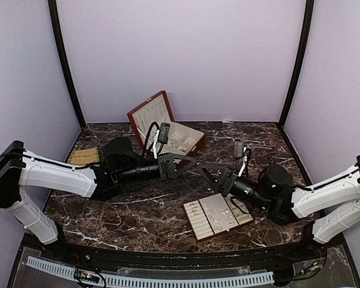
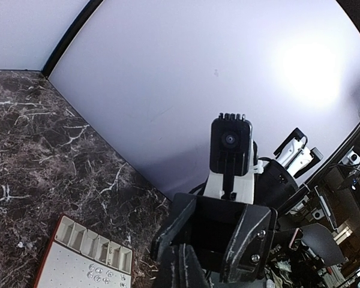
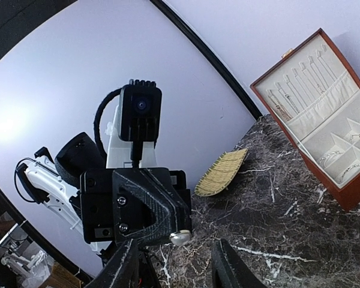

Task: Organize the mixed jewelry
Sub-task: Pass from the left arm to the right, then insert the earring into the earring holder, then pick up the earring from the center of the board.

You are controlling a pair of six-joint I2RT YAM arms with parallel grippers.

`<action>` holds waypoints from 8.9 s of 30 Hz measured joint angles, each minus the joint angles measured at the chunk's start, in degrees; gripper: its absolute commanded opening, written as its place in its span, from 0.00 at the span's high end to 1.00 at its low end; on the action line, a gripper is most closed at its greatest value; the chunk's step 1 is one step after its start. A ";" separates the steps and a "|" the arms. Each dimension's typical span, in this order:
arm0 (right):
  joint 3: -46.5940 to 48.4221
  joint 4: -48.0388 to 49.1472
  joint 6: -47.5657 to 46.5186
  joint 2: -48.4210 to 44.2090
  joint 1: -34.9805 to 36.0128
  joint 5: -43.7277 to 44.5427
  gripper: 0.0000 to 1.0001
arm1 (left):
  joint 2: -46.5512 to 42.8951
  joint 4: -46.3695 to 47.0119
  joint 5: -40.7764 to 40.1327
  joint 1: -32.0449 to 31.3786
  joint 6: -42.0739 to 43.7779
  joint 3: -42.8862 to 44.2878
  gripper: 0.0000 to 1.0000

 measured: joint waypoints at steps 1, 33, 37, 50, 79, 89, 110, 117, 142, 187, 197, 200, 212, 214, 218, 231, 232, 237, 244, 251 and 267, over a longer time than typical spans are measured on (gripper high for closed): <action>0.04 0.98 0.17 0.66 0.00 -0.09 0.62 | 0.00 0.26 0.26 0.00 -0.31 -0.04 1.00; 1.97 10.64 2.95 5.77 -0.72 -4.68 0.94 | -0.87 5.97 2.36 0.00 -3.17 -1.73 1.00; 1.97 11.02 3.08 5.77 -0.72 -4.74 0.98 | -0.87 6.60 2.40 0.00 -3.28 -1.86 1.00; 1.99 4.48 2.62 1.95 -1.62 -3.93 1.00 | -1.68 4.90 0.87 0.66 -2.75 -2.64 0.59; 18.80 -74.53 -3.06 1.36 -9.44 -8.66 1.00 | 1.31 -37.92 4.55 0.98 17.73 0.02 0.54; 23.12 -82.25 -3.28 7.69 -11.52 -10.56 1.00 | 8.63 -46.53 7.54 0.92 21.29 6.91 0.55; 31.71 -87.76 -5.97 18.36 -12.87 -13.68 1.00 | 11.43 -48.43 9.57 1.40 23.82 8.09 0.55; 32.94 -89.46 -6.82 19.52 -12.87 -13.64 1.00 | 11.43 -48.46 9.75 1.40 23.82 8.09 0.55; 33.29 -90.16 -7.52 21.57 -12.87 -13.70 1.00 | 11.72 -48.43 9.97 1.40 23.80 8.11 0.55; 41.20 -97.04 -7.54 26.99 -10.29 -5.60 0.79 | 11.72 -48.43 10.03 1.40 23.52 8.11 0.55; 41.44 -96.56 -7.19 26.86 -10.23 -4.48 0.74 | 11.72 -48.43 10.01 1.40 23.37 8.11 0.56; 41.44 -96.45 -6.86 25.79 -10.23 -4.42 0.70 | 11.72 -48.35 9.99 1.40 23.02 8.11 0.56; 30.77 -91.38 -4.85 9.81 -15.76 -2.78 0.28 | 9.09 -44.15 9.16 2.86 20.28 4.55 0.52; 26.38 -90.12 -4.24 7.98 -17.49 -2.78 0.26 | 7.65 -43.65 8.61 4.02 20.11 4.26 0.51; 20.79 -88.46 -2.82 6.38 -19.58 -3.41 0.25 | 5.29 -42.25 7.96 6.54 20.11 4.20 0.49; 15.85 -83.30 -1.14 3.08 -20.31 -2.75 0.24 | 10.29 -46.45 5.57 7.61 23.28 13.20 0.48; 15.76 -83.25 -1.16 2.40 -20.33 -2.64 0.24 | 11.43 -46.75 5.16 7.61 23.54 14.86 0.50; 15.30 -82.12 -1.25 -1.20 -21.40 -1.25 0.24 | 18.69 -47.32 2.67 7.61 24.00 23.39 0.56; 12.57 -78.58 -1.42 -5.51 -23.76 -0.24 0.24 | 27.41 -48.19 -3.87 5.42 25.57 30.12 0.58; 10.82 -74.77 -1.49 -5.84 -25.59 -1.01 0.24 | 33.81 -49.46 -9.73 1.79 28.96 37.46 0.59; 8.68 -71.08 -1.25 -6.43 -27.04 -3.19 0.25 | 40.72 -50.97 -14.56 0.31 31.15 42.56 0.70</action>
